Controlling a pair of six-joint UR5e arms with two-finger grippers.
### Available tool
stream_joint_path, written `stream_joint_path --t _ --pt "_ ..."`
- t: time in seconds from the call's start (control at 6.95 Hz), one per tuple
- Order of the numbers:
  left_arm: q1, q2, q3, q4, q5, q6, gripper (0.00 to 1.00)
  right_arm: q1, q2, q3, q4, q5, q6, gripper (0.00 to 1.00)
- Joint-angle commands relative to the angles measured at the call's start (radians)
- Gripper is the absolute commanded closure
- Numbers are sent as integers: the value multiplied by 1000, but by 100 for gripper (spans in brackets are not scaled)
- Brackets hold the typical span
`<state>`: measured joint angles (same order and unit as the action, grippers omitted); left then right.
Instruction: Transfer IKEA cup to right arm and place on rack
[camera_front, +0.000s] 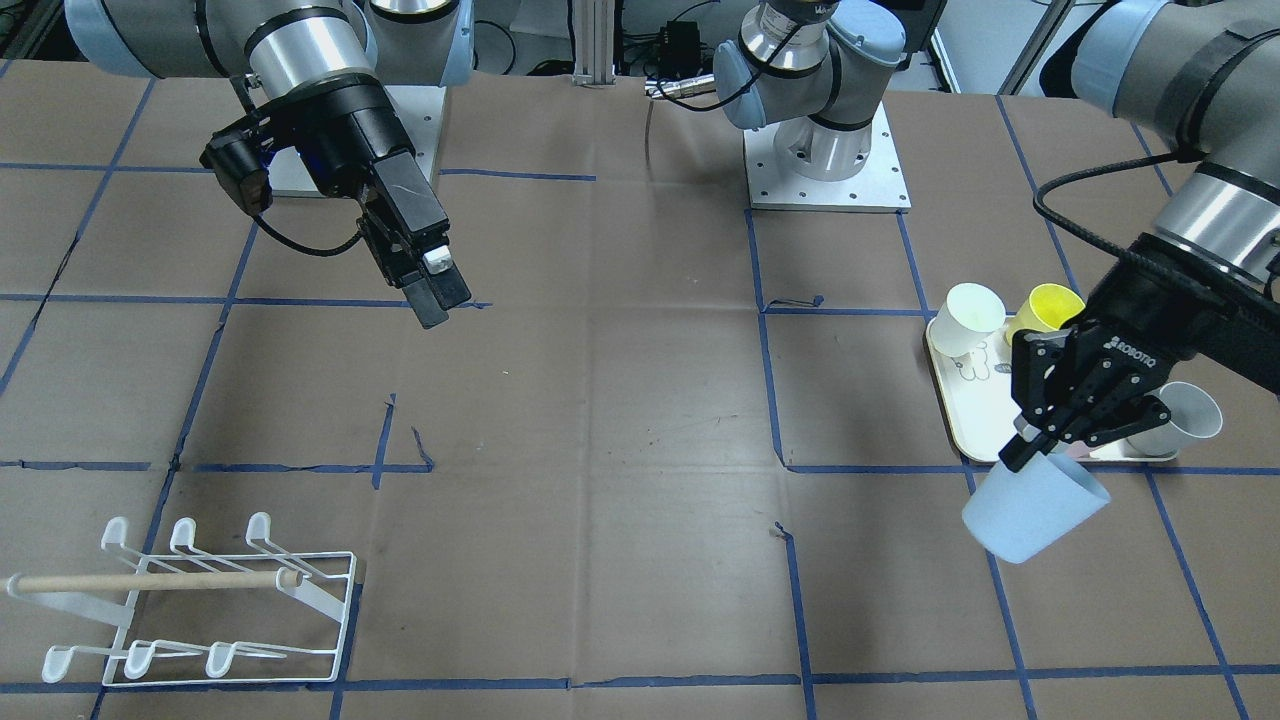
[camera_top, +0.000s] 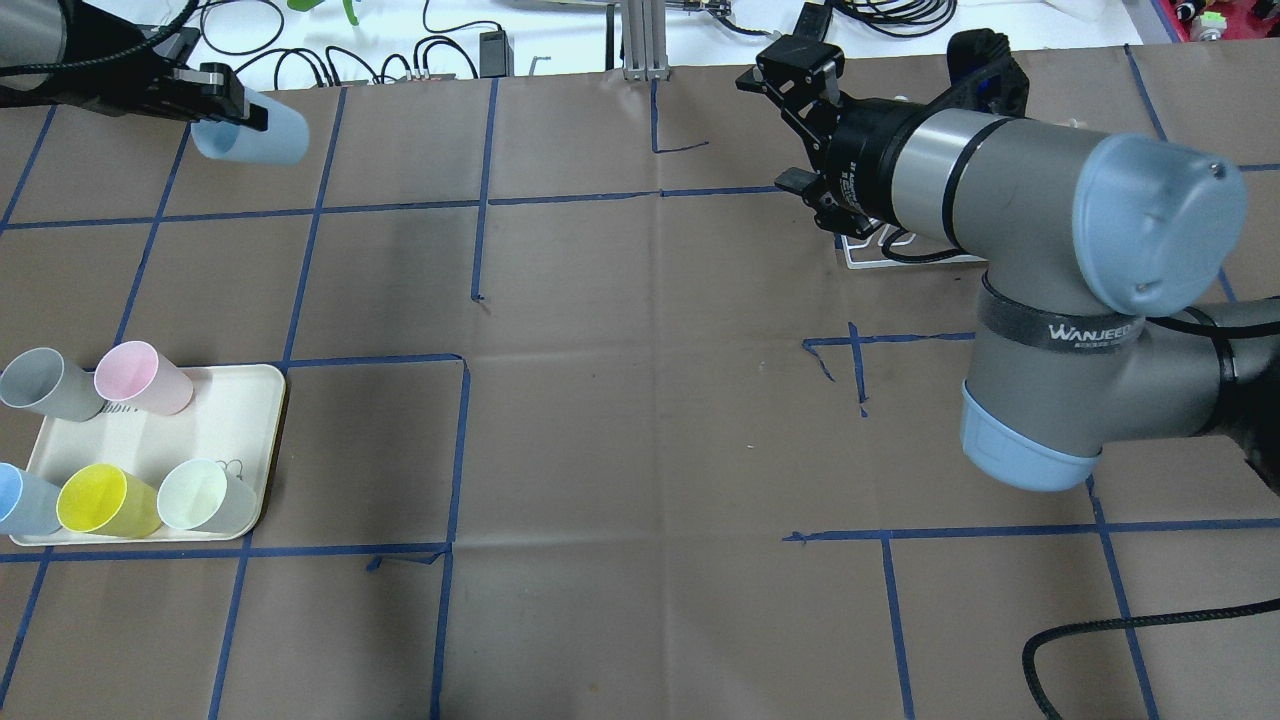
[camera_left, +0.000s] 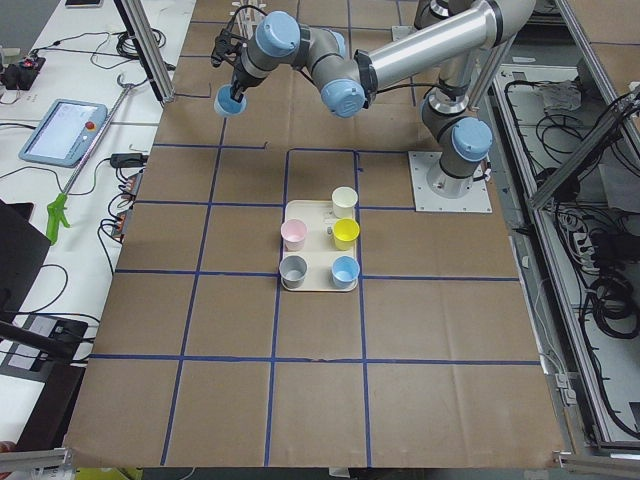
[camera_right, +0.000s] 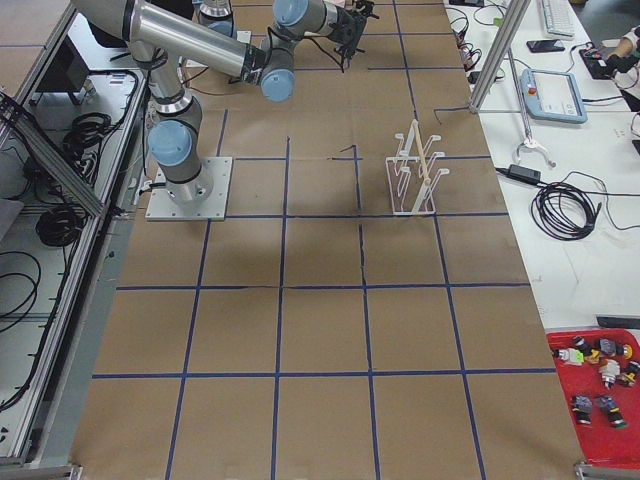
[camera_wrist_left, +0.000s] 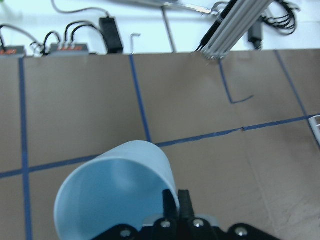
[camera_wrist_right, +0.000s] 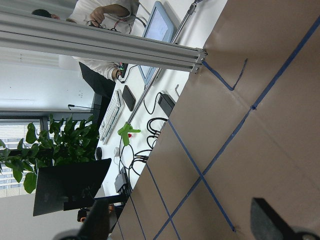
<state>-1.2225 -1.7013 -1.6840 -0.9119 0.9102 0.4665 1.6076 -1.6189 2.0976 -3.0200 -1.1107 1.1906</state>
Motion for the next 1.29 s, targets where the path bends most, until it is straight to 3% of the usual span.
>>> stream_joint_path --t 0.0,0.43,0.58,0.86,1.01,1.15 --pt "-52 3 -90 253 -202 4 100 0 13 7 -5 0 11 0" --pt "-66 -11 -311 656 -381 -5 100 -3 14 7 -8 -1 11 0" --pt "-87 -12 -345 729 -411 -5 100 -3 14 7 -10 -1 20 0" --pt "-146 -87 -390 940 -421 -11 99 0 28 31 -133 -3 149 1" --pt "-156 -162 -388 1094 -422 -117 97 0 45 45 -184 0 156 1" --pt "-164 -200 -387 1345 -413 -389 97 1 75 45 -232 -3 156 0"
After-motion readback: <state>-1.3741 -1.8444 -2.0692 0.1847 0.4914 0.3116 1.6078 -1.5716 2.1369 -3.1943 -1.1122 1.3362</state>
